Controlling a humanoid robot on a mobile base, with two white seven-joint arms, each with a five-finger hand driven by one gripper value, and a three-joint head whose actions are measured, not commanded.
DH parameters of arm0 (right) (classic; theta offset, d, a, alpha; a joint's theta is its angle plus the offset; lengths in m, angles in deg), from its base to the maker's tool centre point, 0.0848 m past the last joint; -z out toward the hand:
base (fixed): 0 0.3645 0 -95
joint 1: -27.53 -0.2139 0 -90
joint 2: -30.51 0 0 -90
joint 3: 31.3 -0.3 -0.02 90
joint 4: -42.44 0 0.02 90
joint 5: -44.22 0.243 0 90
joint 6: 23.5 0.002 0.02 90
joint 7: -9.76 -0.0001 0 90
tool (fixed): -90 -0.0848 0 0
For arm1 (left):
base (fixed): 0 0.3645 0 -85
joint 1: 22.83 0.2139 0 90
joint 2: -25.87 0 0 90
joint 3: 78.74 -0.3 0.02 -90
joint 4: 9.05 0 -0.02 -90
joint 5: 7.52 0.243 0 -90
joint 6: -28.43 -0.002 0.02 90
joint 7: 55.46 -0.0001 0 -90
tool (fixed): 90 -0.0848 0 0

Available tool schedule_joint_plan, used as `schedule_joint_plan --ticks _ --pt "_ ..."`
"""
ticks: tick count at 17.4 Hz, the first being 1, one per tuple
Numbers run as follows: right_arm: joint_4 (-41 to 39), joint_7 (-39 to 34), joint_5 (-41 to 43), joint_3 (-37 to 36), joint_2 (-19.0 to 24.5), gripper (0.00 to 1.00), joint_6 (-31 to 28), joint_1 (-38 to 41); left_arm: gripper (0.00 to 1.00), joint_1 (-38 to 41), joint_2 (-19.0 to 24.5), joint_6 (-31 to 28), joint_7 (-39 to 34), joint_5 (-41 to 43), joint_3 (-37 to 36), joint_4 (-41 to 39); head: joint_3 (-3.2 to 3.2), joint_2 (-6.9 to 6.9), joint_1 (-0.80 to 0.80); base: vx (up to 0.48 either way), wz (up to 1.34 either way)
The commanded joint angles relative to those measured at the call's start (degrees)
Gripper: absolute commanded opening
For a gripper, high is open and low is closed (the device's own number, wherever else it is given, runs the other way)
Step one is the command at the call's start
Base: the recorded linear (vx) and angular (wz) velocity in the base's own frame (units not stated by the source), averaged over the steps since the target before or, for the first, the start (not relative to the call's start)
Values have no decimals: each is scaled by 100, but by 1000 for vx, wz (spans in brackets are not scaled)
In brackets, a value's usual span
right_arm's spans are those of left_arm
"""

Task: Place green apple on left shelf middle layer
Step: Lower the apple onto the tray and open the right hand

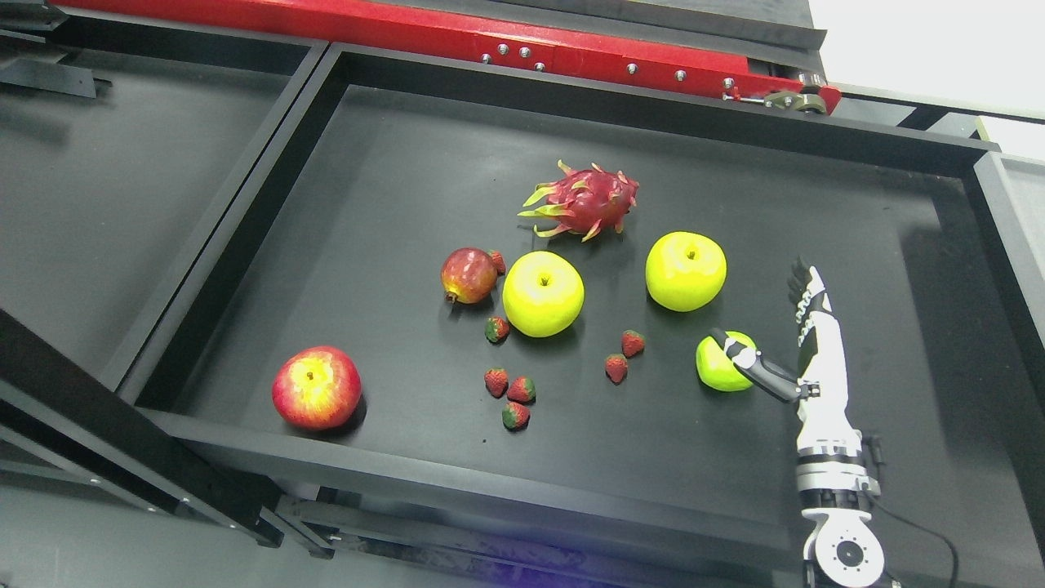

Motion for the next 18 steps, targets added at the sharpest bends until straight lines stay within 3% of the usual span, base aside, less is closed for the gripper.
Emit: schedule_joint_plan --ticks 1,4,18 --pt "31 51 234 313 -100 100 17 279 100 53 100 -2 -4 0 0 0 0 0 0 0 0" --pt "31 60 1026 611 -100 100 17 639 100 53 100 -2 -4 0 0 0 0 0 0 0 0" --pt "5 60 1071 805 -100 100 35 746 100 53 100 7 -4 0 0 0 0 0 0 0 0"
